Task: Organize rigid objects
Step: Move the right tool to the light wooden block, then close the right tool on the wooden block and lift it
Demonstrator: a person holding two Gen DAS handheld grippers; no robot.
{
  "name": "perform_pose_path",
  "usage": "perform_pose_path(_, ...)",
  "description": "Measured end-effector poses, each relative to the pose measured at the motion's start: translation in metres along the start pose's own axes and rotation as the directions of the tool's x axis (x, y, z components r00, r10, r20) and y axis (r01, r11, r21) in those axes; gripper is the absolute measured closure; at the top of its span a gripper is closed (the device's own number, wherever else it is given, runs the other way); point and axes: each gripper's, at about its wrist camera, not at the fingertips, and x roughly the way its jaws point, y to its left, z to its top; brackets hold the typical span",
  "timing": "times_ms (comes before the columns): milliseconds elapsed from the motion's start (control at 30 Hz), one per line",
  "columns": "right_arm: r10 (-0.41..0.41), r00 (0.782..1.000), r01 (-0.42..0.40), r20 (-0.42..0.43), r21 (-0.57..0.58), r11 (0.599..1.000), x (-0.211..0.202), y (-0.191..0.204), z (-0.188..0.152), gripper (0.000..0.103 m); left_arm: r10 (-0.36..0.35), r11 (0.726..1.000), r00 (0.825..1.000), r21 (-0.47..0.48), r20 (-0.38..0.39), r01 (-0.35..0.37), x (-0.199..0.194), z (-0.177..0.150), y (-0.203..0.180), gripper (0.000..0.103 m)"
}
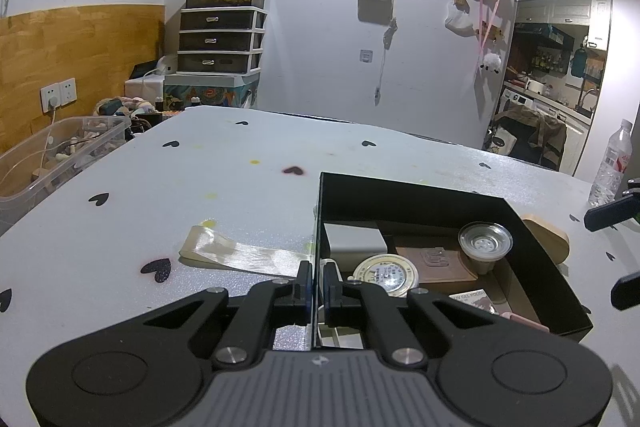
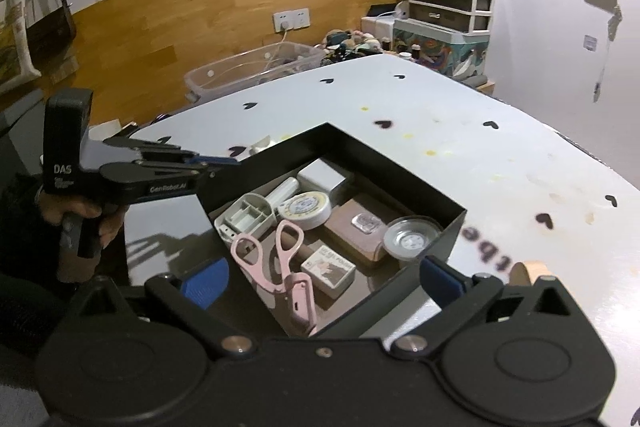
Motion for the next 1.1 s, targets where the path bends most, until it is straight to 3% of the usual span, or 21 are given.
perform_pose_path(300,-0.122,0.991,0.117,0.058,0.083,0.99,-0.015,-0.033,-0.007,0.0,-0.001,1.0,1.0,-0.001,0.0,0.001,0.0,0.0,0.0,0.099)
perform_pose_path(567,-0.271,0.96,0.257,0.074,0.159,0.953,-0.02,-0.075,-0.027,0.0,0.001,1.0,1.0,0.0,0.0,-0.001,0.0,0.0,0.0,0.099)
perform_pose_path(667,-0.344,0.937,0.328,0.061,0.185,0.926,-0.015,-0.091,-0.036,0.001,0.0,1.0,1.0,-0.001,0.001,0.0,0.0,0.0,0.0,0.099)
perform_pose_path(733,-0.369,0.928,0.354,0.041,0.202,0.913,-0.009,-0.101,-0.041,0.006,0.0,1.0,1.0,0.0,0.001,0.0,0.0,0.0,0.0,0.099)
perform_pose_path(800,-0.353,0.935,0.34,0.019,0.228,0.912,-0.001,-0.113,-0.046,0.025,0.001,1.0,1.0,0.0,0.0,-0.001,0.0,0.0,0.0,0.099)
perform_pose_path(867,-0.343,0.939,0.332,0.001,0.257,0.908,0.008,-0.123,-0.05,0.034,0.0,1.0,1.0,-0.001,0.0,0.0,0.0,0.0,0.0,0.099)
perform_pose_path(1100,-0.319,0.948,0.307,-0.014,0.319,0.897,0.029,-0.144,-0.062,0.037,-0.001,1.0,1.0,-0.001,0.0,0.001,0.0,0.0,0.0,0.099)
